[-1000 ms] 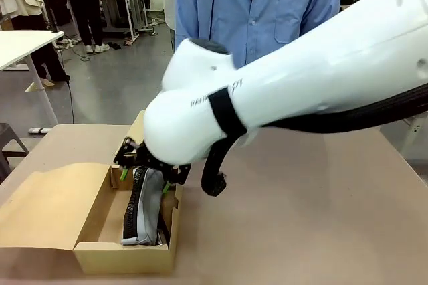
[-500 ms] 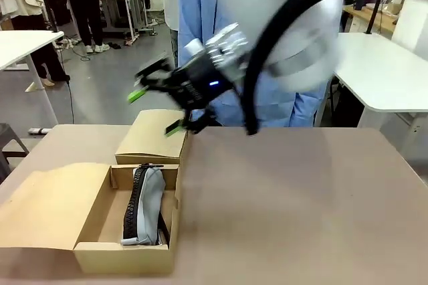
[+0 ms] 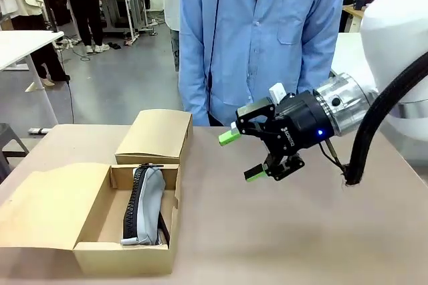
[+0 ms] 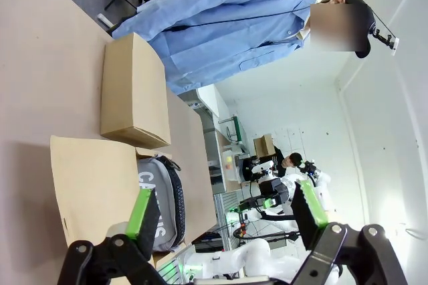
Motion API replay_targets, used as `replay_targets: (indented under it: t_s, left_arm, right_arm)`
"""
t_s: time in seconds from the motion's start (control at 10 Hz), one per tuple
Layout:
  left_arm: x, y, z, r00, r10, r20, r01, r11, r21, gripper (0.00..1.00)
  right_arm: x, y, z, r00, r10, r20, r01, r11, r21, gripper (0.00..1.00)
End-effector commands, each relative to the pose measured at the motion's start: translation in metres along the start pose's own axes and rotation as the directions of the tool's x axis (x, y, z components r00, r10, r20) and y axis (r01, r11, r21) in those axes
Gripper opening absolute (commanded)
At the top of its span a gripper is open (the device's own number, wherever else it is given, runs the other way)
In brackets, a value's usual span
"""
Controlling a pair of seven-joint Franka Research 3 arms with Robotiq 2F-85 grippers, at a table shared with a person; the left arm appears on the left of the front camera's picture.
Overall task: Place items inside the box.
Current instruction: Pick up a Pencil pouch or Stapler and place it inside the Mailer Box closest to the robot.
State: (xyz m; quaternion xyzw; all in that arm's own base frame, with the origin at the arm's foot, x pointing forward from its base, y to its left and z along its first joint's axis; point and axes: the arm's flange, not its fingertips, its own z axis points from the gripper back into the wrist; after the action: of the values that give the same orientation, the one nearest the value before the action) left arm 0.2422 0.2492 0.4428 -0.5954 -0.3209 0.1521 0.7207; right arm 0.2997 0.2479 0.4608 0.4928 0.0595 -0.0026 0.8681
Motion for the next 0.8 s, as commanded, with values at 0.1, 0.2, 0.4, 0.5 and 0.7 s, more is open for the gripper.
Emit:
replay_targets:
  t_s: [0.1, 0.2, 0.4, 0.5, 0.7]
  left_arm:
    - [0.000, -0.001, -0.001, 1.000, -0.018, 0.009, 0.018, 1.000, -0.020, 1.00]
    - [0.000, -0.001, -0.001, 1.000, -0.018, 0.009, 0.018, 1.000, -0.020, 1.00]
    - [0.000, -0.001, -0.001, 1.000, -0.018, 0.009, 0.018, 1.000, -0.020, 1.00]
    - [0.000, -0.001, -0.001, 1.000, -0.018, 0.009, 0.018, 1.000, -0.020, 1.00]
    - [0.000, -0.001, -0.001, 1.000, -0.018, 0.009, 0.018, 1.000, -0.020, 1.00]
  right_arm:
    - [0.006, 0.019, 0.000, 0.999, 0.006, 0.052, -0.006, 1.000, 0.006, 1.00]
    - [0.001, 0.005, 0.001, 1.000, 0.005, 0.010, -0.005, 1.000, 0.000, 1.00]
    - [0.024, -0.005, 0.071, 0.999, -0.035, 0.012, 0.031, 0.970, 0.242, 1.00]
    - [0.026, -0.033, 0.141, 0.995, -0.102, -0.009, 0.098, 0.922, 0.375, 1.00]
    - [0.004, -0.101, 0.238, 0.993, -0.103, -0.059, 0.118, 0.794, 0.596, 1.00]
